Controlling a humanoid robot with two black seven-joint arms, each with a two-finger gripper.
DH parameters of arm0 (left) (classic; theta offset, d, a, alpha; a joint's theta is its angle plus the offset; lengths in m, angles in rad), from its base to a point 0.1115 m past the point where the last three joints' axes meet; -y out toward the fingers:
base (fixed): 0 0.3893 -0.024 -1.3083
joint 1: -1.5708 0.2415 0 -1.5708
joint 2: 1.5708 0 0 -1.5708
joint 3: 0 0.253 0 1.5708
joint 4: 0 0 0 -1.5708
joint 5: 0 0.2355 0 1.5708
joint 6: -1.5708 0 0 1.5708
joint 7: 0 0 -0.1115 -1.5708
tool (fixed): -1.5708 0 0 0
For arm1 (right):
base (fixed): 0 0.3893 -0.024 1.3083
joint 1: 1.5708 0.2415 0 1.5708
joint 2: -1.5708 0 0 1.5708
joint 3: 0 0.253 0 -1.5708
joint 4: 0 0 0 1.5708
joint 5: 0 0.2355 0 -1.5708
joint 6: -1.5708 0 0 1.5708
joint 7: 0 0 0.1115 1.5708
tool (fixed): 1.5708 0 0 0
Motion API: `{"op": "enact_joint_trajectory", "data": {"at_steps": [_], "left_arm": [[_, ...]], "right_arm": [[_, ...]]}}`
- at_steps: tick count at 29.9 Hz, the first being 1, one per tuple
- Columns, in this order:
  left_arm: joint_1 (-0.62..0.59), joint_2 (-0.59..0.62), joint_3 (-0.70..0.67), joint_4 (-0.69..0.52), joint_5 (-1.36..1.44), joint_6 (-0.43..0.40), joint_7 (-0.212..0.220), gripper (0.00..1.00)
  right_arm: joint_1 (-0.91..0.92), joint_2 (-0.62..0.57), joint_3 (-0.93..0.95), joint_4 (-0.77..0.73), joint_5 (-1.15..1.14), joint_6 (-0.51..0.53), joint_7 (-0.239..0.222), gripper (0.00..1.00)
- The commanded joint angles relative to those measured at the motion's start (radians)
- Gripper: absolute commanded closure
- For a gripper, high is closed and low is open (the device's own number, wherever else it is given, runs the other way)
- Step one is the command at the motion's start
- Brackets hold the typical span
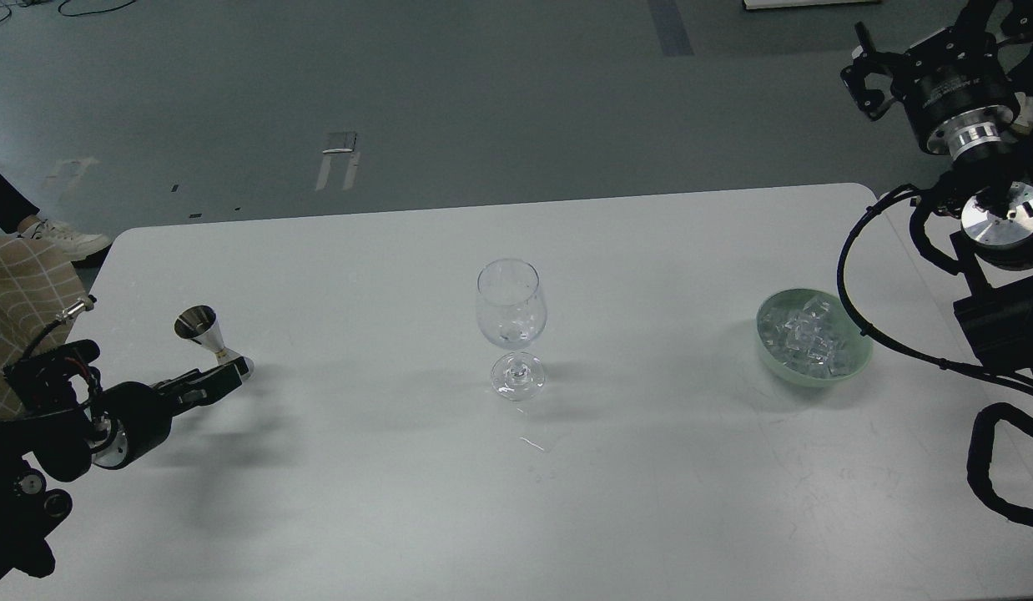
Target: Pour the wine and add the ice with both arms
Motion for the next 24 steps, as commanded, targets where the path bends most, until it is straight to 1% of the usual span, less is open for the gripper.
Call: {"op": "enact_joint_trajectory", "data": {"at_steps": [1,24], "left_arm": [[-0.002,-0.007,0.001,0.005,0.0,0.002,-0.001,0.29],[-0.013,0.0,0.001,-0.001,-0.007,0.002,-0.005,0.29]], "right_arm": [[0.001,0.0,0.0,0.001,0.0,0.0,0.0,0.0],[0.005,0.0,0.0,-0.001,0.0,-0.001,0.0,0.0]]}}
